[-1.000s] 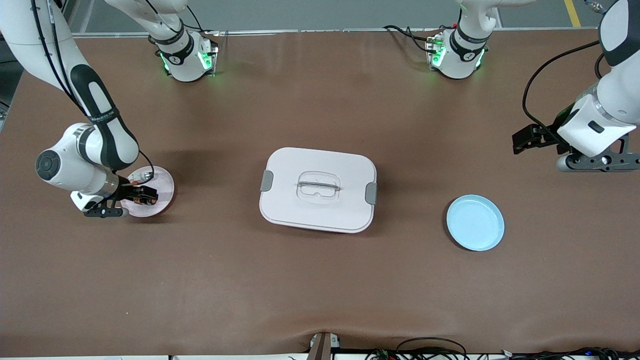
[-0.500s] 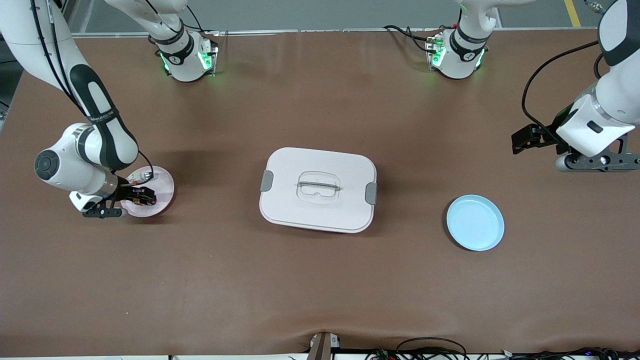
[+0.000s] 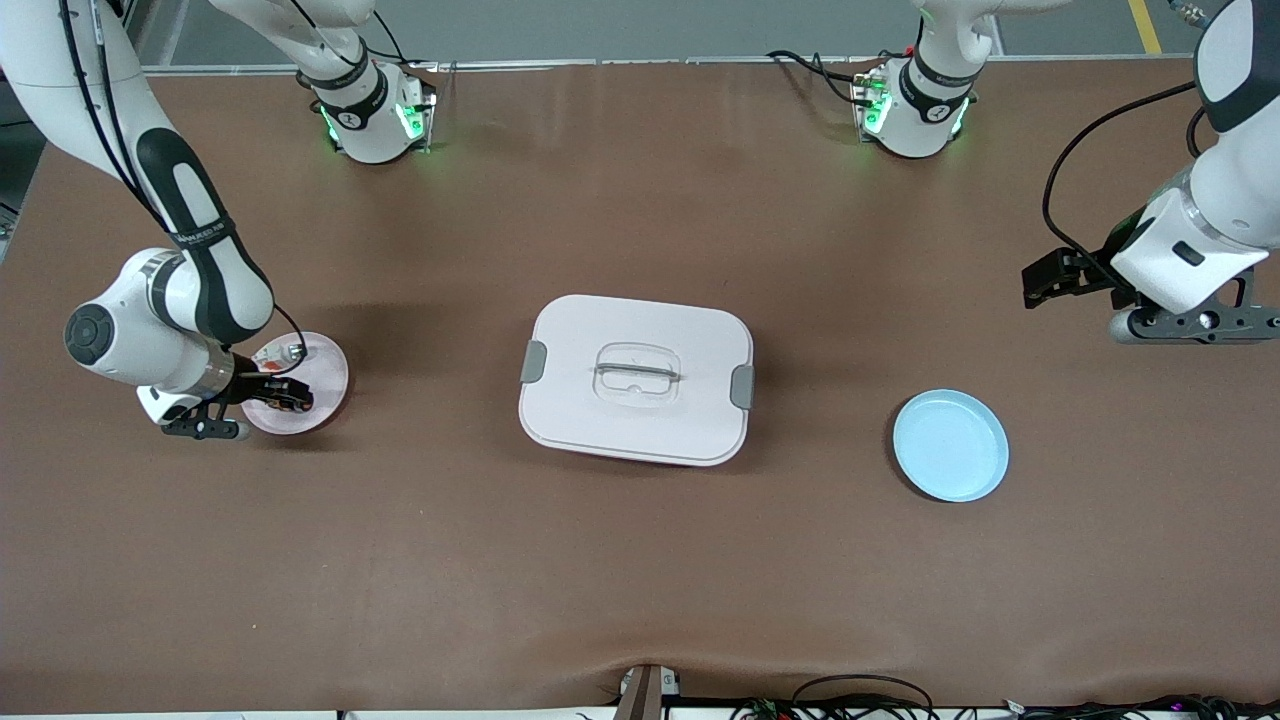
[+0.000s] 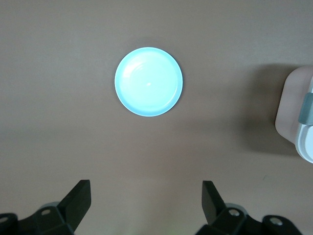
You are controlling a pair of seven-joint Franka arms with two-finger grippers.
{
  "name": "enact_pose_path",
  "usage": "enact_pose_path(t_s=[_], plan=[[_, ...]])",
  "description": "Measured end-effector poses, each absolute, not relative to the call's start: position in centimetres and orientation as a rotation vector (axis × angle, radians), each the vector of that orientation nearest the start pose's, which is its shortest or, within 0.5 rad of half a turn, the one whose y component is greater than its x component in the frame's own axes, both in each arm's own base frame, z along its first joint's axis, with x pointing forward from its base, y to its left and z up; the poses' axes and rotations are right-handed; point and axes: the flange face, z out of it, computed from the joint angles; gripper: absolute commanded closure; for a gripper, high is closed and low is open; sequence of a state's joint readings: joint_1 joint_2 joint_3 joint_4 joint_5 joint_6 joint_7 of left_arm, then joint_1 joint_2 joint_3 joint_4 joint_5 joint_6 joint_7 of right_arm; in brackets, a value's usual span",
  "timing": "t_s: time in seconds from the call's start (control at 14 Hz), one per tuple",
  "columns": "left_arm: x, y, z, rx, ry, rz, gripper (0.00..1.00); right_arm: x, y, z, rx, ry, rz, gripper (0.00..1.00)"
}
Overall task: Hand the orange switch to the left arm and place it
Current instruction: 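Close the right gripper on the black-orange switch, then lift the switch with the right gripper while the left gripper approaches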
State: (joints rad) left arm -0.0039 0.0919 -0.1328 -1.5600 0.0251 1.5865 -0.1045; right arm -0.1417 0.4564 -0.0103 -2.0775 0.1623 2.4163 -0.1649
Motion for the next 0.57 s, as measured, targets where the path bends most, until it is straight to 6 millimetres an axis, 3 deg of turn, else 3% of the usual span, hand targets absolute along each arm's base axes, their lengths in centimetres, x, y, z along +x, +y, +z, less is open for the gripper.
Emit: enact_pose_path(t_s=[0.36, 0.57], plan=[[57.4, -9.8, 58.3, -3.133, 0.116, 0.073, 0.0, 58.9, -5.6, 23.9, -2.971, 0.312, 0.266, 1.0], [57.2, -11.8, 58.4, -3.166, 0.162, 0.063, 0.0, 59.7, -2.4, 26.7, -2.895, 0.416, 0.347, 1.0]])
